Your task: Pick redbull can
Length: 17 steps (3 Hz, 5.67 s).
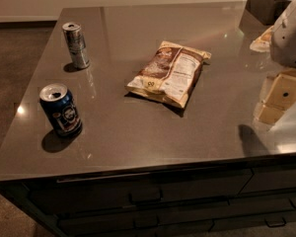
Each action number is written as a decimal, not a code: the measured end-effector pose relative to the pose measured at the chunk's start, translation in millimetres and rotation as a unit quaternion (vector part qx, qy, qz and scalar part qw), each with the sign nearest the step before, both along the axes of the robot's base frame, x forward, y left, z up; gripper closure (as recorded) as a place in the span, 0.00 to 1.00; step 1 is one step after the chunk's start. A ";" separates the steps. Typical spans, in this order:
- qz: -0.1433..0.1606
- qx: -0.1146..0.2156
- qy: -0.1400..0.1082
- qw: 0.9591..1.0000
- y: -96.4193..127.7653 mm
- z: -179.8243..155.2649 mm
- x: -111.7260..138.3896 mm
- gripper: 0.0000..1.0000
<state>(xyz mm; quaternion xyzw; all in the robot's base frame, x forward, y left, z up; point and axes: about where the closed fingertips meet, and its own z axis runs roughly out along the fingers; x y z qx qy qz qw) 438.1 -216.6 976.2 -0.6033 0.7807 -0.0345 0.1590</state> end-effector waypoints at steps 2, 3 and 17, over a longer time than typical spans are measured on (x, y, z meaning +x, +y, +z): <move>0.007 0.000 -0.004 1.000 10.2 6.1 8.6 0.00; 0.022 0.027 -0.016 0.999 39.0 19.9 34.4 0.00; -0.002 0.209 0.026 0.978 411.4 -16.6 305.9 0.72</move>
Offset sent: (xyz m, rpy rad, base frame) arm 0.0185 0.0215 0.0087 -0.0030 0.0083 0.0310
